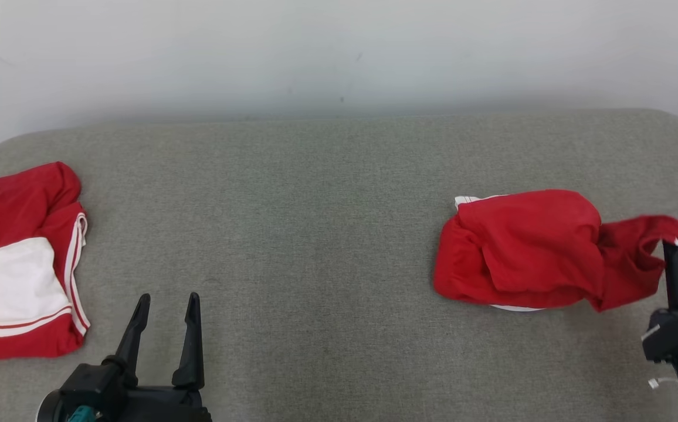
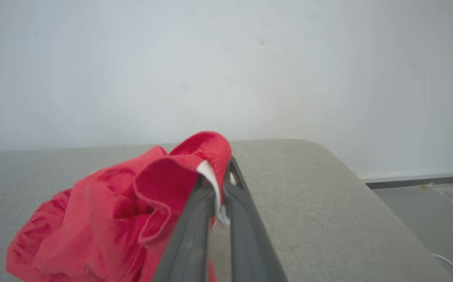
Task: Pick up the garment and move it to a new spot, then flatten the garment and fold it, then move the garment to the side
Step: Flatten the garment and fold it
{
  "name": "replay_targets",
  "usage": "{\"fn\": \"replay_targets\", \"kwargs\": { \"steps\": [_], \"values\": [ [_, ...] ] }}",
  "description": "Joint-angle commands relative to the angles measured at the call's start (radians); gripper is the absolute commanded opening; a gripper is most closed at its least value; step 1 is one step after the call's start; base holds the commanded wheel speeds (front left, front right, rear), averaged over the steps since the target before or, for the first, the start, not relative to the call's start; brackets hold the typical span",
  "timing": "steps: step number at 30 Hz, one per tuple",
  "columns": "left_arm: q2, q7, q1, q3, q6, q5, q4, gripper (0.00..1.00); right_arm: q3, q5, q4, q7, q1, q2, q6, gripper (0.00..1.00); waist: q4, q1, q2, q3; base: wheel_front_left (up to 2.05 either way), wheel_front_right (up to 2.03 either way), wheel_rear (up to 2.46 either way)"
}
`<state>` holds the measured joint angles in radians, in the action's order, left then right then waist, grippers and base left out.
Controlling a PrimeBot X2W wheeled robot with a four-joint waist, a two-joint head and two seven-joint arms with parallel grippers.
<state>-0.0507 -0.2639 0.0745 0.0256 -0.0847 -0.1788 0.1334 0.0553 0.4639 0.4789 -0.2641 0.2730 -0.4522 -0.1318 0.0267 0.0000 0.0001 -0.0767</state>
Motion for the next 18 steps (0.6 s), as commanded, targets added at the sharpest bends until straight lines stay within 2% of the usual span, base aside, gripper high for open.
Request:
{"fn": "replay_targets", "kwargs": {
  "steps": [1,4,9,14,18],
  "values": [
    [0.000,-0.001,-0.007,-0.002,0.003,-0.005,0.002,1.00,0.007,-0.009,-0.009,0.000,0.015,-0.005,0.002,0.00,0.007,0.0000,-0.0001,0.004,0.00,0.00,0.00],
    [0.000,-0.001,-0.014,0.000,0.004,-0.013,0.002,1.00,0.053,-0.022,-0.057,0.014,0.053,-0.002,0.002,0.00,0.023,0.0000,-0.0001,0.009,0.00,0.00,0.00],
    [0.000,-0.001,-0.019,0.004,0.012,-0.026,0.003,1.00,0.211,-0.039,-0.152,0.063,0.138,0.063,0.002,0.00,0.065,0.0000,-0.0001,0.013,0.00,0.00,0.00],
    [0.000,-0.001,-0.021,0.004,0.021,-0.031,-0.004,1.00,0.372,-0.031,-0.178,0.085,0.180,0.163,0.002,0.00,0.108,0.0000,-0.0001,0.013,0.00,0.00,0.00],
    [0.000,-0.001,-0.015,0.006,0.020,-0.030,-0.001,1.00,0.486,-0.028,-0.140,0.080,0.208,0.256,0.002,0.00,0.141,0.0000,-0.0001,0.005,0.00,0.00,0.00]
  ]
}}
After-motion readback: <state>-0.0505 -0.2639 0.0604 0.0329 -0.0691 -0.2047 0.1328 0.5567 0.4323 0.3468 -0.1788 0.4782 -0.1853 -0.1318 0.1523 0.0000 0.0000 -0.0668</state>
